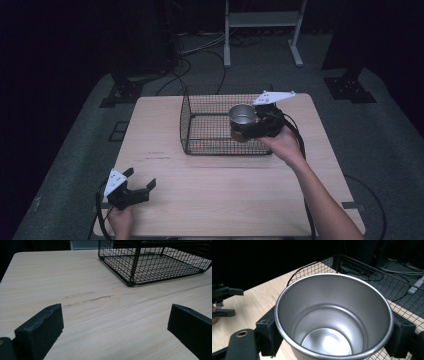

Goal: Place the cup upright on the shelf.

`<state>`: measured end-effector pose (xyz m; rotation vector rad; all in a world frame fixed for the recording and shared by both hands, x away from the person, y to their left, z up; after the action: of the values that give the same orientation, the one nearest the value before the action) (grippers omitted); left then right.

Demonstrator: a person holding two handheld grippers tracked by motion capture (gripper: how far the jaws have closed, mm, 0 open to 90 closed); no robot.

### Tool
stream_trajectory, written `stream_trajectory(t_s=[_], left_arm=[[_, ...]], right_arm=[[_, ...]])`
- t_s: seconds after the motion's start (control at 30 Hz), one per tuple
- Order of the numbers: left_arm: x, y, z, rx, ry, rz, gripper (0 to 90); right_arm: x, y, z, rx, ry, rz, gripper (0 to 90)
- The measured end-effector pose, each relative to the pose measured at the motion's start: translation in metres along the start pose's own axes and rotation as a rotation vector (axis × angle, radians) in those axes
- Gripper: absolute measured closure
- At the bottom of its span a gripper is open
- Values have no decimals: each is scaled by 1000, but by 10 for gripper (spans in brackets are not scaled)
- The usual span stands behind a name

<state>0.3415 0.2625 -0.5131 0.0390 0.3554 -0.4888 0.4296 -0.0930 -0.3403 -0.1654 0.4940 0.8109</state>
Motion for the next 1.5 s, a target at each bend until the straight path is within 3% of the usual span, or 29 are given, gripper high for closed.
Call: stream_trajectory(t_s=[0.67,1.13,1.33,1.37,1.5], left_arm=[[-1,0,0,0,3,-3,0],[-1,0,0,-2,-4,-6,0],[-1,0,0,-6,-8,-6,0],[-1,0,0,-7,-8,-7,0],[-1,1,1,-8,-8,-8,0]], right_arm=[[23,-17,29,12,19,-40,179],[59,-42,36,66,75,-86,179],[76,-52,34,98,88,-104,179],[80,-54,33,122,91,-106,179],[87,-57,29,110,105,-113,179]])
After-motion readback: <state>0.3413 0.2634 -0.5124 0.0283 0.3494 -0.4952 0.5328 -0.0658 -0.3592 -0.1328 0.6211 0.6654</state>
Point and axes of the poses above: each handheld gripper's, and its own axes: x roughly forward along the jaws, z roughly out of its top, y roughly to its left, the point moved 8 cm from there along x, roughly forward along the jaws, and after that the axes turned 1 degree about x, right-handed, at the moved point
